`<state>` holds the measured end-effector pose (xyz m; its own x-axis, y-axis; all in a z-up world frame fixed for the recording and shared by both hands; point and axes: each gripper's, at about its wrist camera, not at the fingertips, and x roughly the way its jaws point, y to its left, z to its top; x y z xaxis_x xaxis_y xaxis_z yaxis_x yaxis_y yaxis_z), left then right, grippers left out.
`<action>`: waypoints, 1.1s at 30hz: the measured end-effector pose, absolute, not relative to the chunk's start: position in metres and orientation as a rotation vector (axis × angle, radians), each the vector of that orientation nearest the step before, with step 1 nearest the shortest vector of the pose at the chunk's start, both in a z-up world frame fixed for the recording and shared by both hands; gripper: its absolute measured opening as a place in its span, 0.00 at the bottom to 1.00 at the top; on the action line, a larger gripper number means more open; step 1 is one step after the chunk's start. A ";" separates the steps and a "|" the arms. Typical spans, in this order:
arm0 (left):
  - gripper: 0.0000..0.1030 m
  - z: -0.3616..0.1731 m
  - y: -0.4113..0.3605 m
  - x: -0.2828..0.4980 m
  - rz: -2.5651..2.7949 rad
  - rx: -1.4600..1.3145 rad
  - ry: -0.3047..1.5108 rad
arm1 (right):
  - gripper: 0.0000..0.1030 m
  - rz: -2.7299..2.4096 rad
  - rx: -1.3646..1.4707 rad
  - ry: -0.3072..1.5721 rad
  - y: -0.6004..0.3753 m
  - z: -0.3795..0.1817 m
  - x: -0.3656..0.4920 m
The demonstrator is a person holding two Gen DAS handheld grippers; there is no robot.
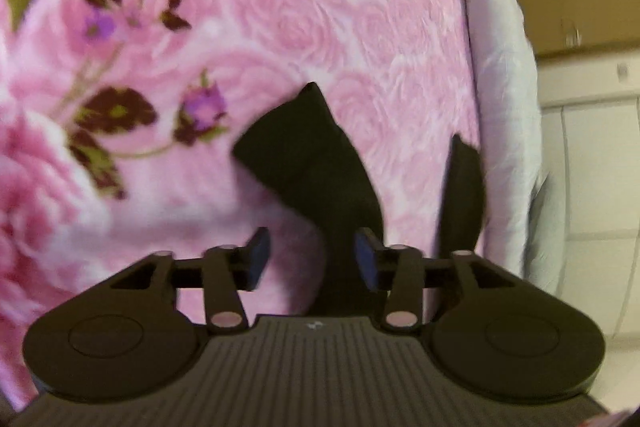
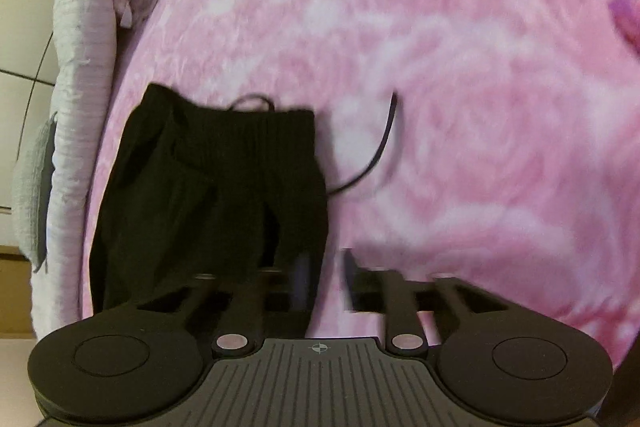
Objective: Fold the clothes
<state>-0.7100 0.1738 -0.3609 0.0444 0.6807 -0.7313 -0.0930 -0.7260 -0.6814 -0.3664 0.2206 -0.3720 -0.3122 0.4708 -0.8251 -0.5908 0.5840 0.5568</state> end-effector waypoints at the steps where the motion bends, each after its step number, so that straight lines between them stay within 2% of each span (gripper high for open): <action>1: 0.44 -0.364 0.177 -0.711 1.747 -1.760 -0.628 | 0.69 1.068 -0.083 1.569 0.220 -0.375 -0.369; 7: 0.42 -0.399 0.192 -0.717 1.806 -1.813 -0.749 | 0.71 1.123 0.008 1.570 0.228 -0.387 -0.368; 8: 0.36 -0.405 0.196 -0.718 1.810 -1.816 -0.750 | 0.71 1.120 0.021 1.558 0.230 -0.389 -0.366; 9: 0.19 -0.405 0.201 -0.718 1.832 -1.786 -0.705 | 0.71 1.119 0.032 1.547 0.232 -0.391 -0.365; 11: 0.11 -0.397 0.215 -0.719 1.890 -1.669 -0.525 | 0.69 1.130 0.027 1.539 0.242 -0.399 -0.363; 12: 0.09 -0.388 0.224 -0.718 1.911 -1.584 -0.394 | 0.65 1.138 0.023 1.534 0.247 -0.402 -0.362; 13: 0.08 -0.378 0.233 -0.716 1.922 -1.492 -0.253 | 0.45 1.158 0.010 1.526 0.251 -0.401 -0.363; 14: 0.08 -0.370 0.241 -0.714 1.922 -1.412 -0.129 | 0.04 1.178 -0.003 1.517 0.256 -0.401 -0.363; 19: 0.07 -0.328 0.259 -0.708 1.841 -1.148 0.308 | 0.02 1.250 -0.099 1.420 0.255 -0.375 -0.368; 23: 0.07 -0.289 0.249 -0.700 1.752 -0.949 0.550 | 0.02 1.299 -0.114 1.400 0.235 -0.338 -0.365; 26: 0.07 -0.266 0.221 -0.711 1.763 -0.875 0.662 | 0.02 1.288 -0.177 1.465 0.207 -0.323 -0.365; 28: 0.07 -0.265 0.202 -0.721 1.788 -0.844 0.752 | 0.02 1.279 -0.219 1.508 0.189 -0.314 -0.365; 30: 0.11 -0.285 0.188 -0.726 1.793 -0.842 0.918 | 0.02 1.264 -0.274 1.550 0.171 -0.307 -0.365; 33: 0.16 -0.316 0.176 -0.719 1.776 -0.882 1.071 | 0.03 1.157 -0.532 1.609 0.145 -0.335 -0.368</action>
